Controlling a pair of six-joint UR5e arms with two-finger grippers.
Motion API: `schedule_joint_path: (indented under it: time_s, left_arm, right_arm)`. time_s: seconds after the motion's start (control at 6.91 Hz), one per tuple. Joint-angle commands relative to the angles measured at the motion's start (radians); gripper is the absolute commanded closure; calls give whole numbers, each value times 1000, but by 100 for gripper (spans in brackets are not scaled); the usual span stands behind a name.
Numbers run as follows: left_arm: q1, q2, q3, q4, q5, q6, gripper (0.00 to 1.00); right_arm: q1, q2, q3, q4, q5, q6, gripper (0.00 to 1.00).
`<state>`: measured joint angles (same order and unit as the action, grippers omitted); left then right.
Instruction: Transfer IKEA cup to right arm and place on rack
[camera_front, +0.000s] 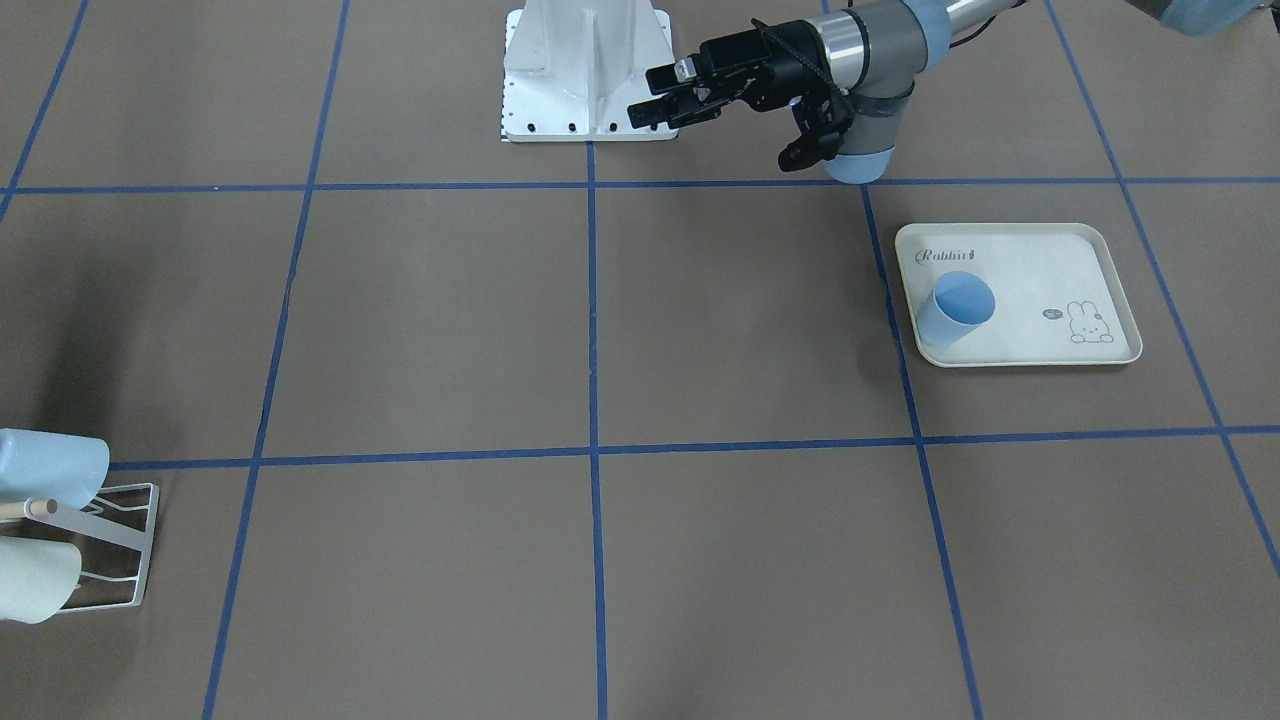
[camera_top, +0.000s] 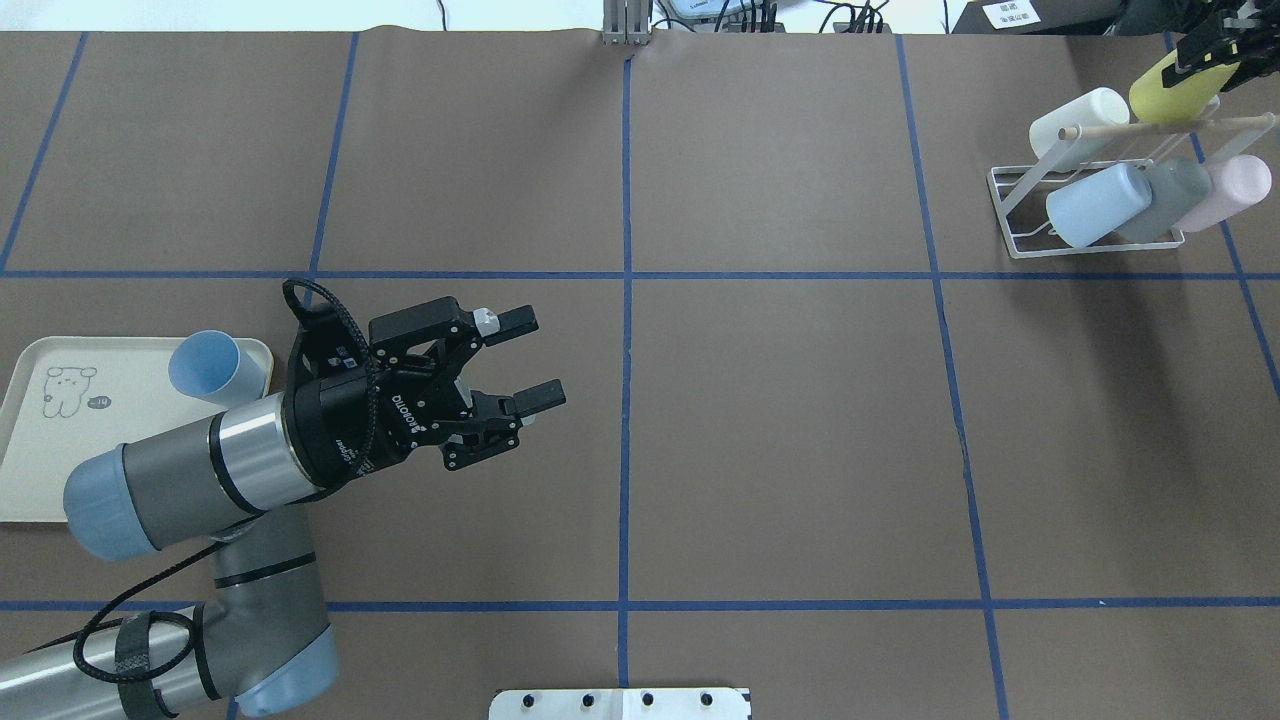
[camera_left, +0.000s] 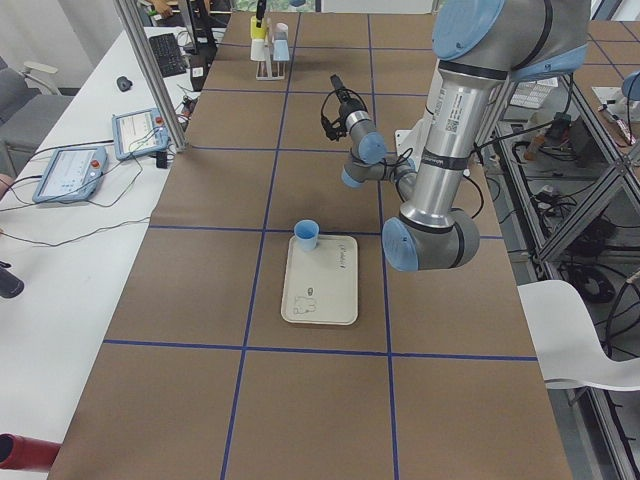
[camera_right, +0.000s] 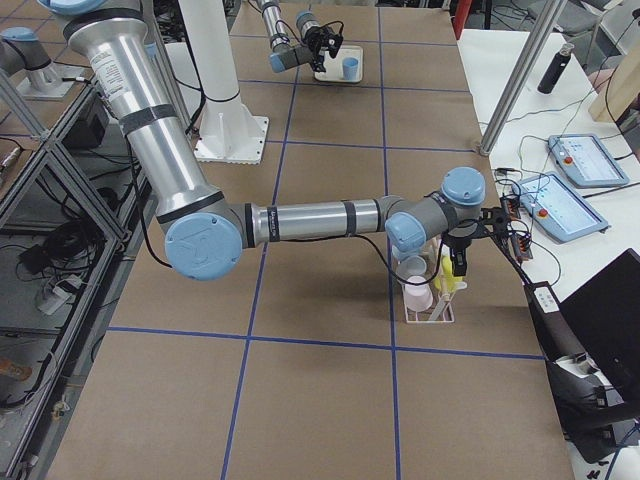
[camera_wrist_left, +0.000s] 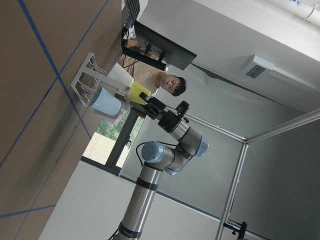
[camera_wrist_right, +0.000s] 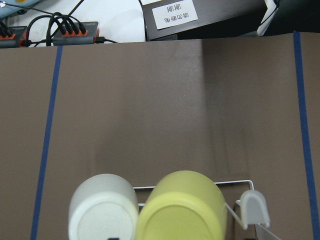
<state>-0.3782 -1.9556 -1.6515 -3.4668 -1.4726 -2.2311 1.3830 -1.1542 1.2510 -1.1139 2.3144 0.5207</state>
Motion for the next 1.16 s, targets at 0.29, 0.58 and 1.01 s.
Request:
schedule_joint_path:
  time_s: [0.29, 0.58, 1.01]
  left_arm:
    - [-30, 76, -4, 0, -9, 92, 17]
    - [-106, 161, -10, 105, -82, 267, 17]
    - [-327, 268, -8, 386, -296, 578, 17]
  right_arm:
    - [-1, 5, 27, 2, 0, 15, 0]
    - [-12, 2, 80, 2, 0, 102, 0]
    - [-31, -10, 93, 2, 0, 121, 0]
